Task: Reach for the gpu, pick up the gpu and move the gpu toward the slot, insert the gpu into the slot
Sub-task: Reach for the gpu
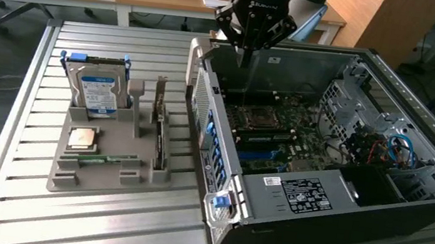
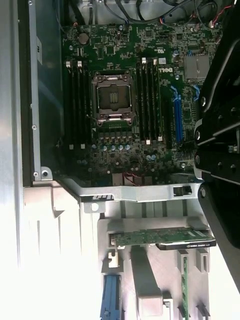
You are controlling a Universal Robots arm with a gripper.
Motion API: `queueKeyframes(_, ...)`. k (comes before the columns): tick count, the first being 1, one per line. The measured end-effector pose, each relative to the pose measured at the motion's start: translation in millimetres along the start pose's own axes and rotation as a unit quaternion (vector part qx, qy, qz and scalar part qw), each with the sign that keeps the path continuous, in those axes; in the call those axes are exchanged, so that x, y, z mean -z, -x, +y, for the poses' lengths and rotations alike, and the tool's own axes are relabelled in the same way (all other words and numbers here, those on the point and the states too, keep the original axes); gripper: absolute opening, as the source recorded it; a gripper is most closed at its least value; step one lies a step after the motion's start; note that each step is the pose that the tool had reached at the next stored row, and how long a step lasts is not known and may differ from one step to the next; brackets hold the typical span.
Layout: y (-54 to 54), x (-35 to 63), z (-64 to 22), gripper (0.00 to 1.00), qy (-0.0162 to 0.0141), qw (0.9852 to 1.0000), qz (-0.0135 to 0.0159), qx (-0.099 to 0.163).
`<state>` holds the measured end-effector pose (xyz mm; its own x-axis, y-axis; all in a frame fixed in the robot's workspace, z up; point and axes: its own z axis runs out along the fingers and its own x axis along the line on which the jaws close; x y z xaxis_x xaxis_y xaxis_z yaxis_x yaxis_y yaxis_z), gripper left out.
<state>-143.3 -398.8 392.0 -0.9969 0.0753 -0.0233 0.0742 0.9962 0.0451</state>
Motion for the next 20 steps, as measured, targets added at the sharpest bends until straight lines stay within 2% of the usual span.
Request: queueKeyframes(20, -15.4, -0.8, -1.2, 0.11, 0.0000, 1.0000, 0.0000, 0.000)
